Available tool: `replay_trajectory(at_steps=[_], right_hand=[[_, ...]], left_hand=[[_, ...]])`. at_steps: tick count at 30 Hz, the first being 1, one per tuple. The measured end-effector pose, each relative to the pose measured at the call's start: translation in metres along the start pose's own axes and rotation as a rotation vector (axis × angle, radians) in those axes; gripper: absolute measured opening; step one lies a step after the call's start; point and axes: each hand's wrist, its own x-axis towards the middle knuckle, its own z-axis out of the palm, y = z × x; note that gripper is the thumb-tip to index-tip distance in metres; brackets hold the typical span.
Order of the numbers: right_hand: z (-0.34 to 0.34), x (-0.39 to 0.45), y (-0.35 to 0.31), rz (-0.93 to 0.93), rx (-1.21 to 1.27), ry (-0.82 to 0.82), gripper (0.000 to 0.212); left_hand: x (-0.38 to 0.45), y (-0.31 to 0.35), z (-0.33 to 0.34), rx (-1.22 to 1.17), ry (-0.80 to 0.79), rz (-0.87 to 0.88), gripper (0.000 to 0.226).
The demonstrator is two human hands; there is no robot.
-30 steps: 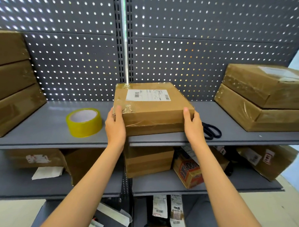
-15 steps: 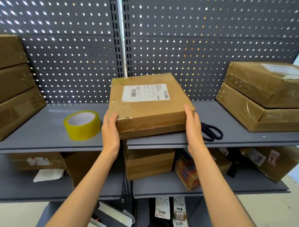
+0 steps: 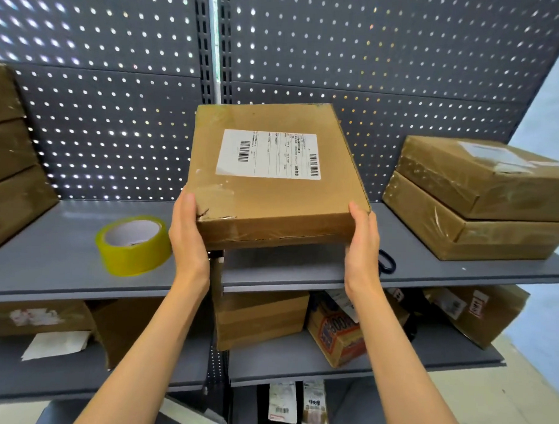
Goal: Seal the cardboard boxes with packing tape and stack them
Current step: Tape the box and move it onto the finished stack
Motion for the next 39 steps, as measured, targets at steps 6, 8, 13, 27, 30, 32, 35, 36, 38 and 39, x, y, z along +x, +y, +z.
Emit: replay_trajectory(at_steps=[6,8,13,27,30,32,35,36,38,39], right_hand=[[0.006,-0.006,-0.007,-0.087,0.070,0.028,0.046],[0.009,-0.010,-0.006,-0.116,0.075,0.024,0.037],[0.012,-0.012,-0.004,-0.149,0.059,0.047,0.030],[-0.019,0.012,-0.001,-0.103,0.030,-0.091,0.043],[-0.029,0.023,-0.002,-0.089,0.026,-0.160,0.053],[-0.038,0.031,-0.004,-0.086,0.019,-0.210,0.056],[-0.050,0.042,-0.006,-0.078,0.015,-0.274,0.061],[-0.054,0.045,-0.007,-0.080,0.015,-0.295,0.061],[-0.060,0.051,-0.011,-0.079,0.017,-0.340,0.058],[-0.063,0.053,-0.013,-0.070,0.020,-0.366,0.057]], left_hand=[[0.008,0.013,0.006,-0.093,-0.036,0.163,0.065],[0.011,0.013,0.005,-0.096,-0.037,0.178,0.057],[0.019,0.017,0.000,-0.139,-0.084,0.246,0.076],[0.007,0.016,0.020,-0.104,-0.126,0.349,0.071],[0.002,0.015,0.029,-0.067,-0.104,0.366,0.068],[-0.003,0.011,0.035,-0.053,-0.076,0.377,0.066],[-0.010,0.003,0.041,-0.020,-0.031,0.397,0.065],[-0.012,0.000,0.041,-0.005,-0.014,0.409,0.065],[-0.015,-0.005,0.043,0.015,0.009,0.458,0.064],[-0.017,-0.007,0.043,0.010,0.019,0.475,0.066]])
